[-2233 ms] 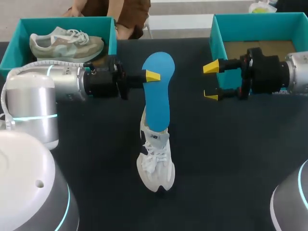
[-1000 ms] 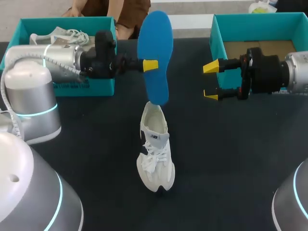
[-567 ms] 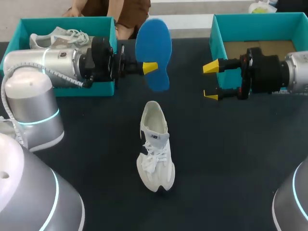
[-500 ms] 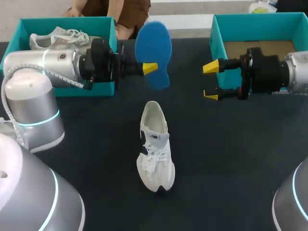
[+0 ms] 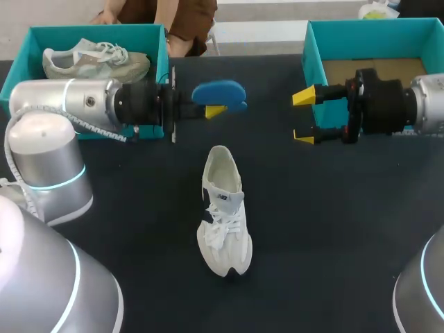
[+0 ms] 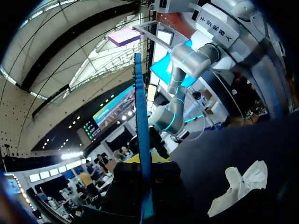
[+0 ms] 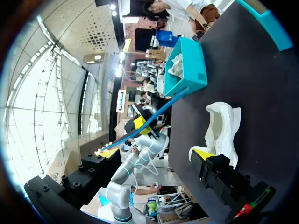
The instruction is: Take the shoe out of the shoebox, open the shoe tongue, remove and reinsert the insole, then place the shoe into the shoebox
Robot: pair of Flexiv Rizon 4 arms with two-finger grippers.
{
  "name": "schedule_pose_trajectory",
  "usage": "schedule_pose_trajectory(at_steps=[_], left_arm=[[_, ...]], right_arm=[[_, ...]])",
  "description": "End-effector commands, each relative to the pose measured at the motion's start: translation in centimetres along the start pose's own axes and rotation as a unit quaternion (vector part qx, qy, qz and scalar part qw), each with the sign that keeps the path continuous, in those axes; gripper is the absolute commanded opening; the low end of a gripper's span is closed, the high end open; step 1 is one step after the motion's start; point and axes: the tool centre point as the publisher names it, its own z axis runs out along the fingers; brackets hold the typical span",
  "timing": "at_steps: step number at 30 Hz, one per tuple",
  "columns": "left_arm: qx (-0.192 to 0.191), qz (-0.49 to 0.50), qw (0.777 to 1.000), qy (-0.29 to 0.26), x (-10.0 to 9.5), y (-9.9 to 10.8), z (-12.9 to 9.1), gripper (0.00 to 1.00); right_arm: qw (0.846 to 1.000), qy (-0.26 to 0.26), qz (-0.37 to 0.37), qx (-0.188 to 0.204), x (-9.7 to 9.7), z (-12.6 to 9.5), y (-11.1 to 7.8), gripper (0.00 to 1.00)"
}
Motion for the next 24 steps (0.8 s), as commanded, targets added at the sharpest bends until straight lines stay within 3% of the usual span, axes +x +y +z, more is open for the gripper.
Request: schedule_pose_trajectory(at_steps=[1, 13, 18, 24], left_arm=[[0.011, 0.237, 0.971, 0.026, 0.1, 0.9, -0.1, 0.0], [-0.048, 0.38, 0.923, -0.042, 0.0, 1.8, 0.2, 0.0], [-0.079, 0.422, 0.903, -0.03, -0.2, 2.1, 0.1, 0.0], [-0.094, 0.418, 0.904, -0.013, -0.1, 2.2, 0.1, 0.0]], right_arm=[[1.0, -0.001, 0.0, -0.001, -0.1, 0.2, 0.0, 1.0], [1.0, -0.001, 0.0, -0.001, -0.1, 0.2, 0.0, 1.0], [1.0, -0.001, 0.0, -0.001, -0.1, 0.2, 0.0, 1.0], [1.0, -0.001, 0.0, -0.001, -0.1, 0.2, 0.0, 1.0]])
